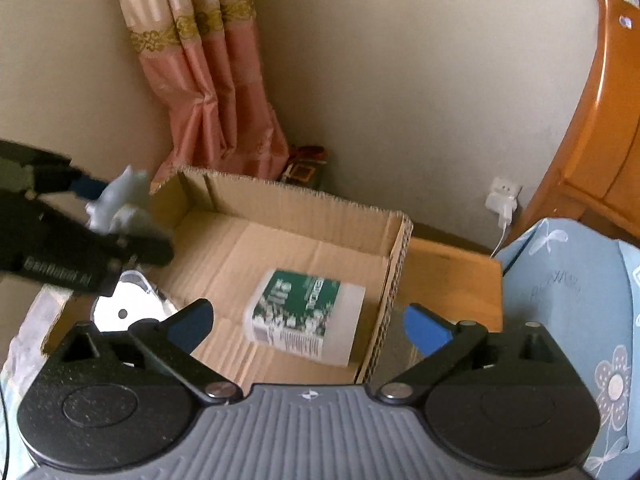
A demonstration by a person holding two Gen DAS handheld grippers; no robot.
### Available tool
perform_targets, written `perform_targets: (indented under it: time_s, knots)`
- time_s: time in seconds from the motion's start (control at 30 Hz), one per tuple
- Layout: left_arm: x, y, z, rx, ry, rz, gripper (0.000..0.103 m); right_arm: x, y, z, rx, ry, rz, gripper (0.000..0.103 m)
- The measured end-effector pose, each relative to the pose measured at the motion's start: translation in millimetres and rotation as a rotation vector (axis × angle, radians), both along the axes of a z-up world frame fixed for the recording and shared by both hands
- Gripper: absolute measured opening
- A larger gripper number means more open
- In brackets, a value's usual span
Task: Organize rigid objects
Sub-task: 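Carry the figurine and bottle into the box and open both tools, then withdraw both tools from the box toward the remaining items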
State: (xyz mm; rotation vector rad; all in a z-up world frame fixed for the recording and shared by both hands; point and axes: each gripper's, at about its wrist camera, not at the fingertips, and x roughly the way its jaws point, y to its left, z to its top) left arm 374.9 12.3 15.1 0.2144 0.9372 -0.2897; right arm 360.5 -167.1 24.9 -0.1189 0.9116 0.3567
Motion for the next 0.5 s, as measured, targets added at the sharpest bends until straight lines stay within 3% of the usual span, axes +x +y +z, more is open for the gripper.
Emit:
perform_targets:
  time_s: [0.03, 0.5]
  knots:
    - [0.0, -0.4, 1.0, 0.006, -0.016, 0.016, 0.095, -2.1, -0.5, -0.2, -0.004, 0.006, 0.003, 0.103]
    - [-43.1, 7.1, 25.4, -0.033, -0.058, 0.039, 0.095, -55.9, -1.3, 3.2, 0.009, 0.000, 0.021, 0.103]
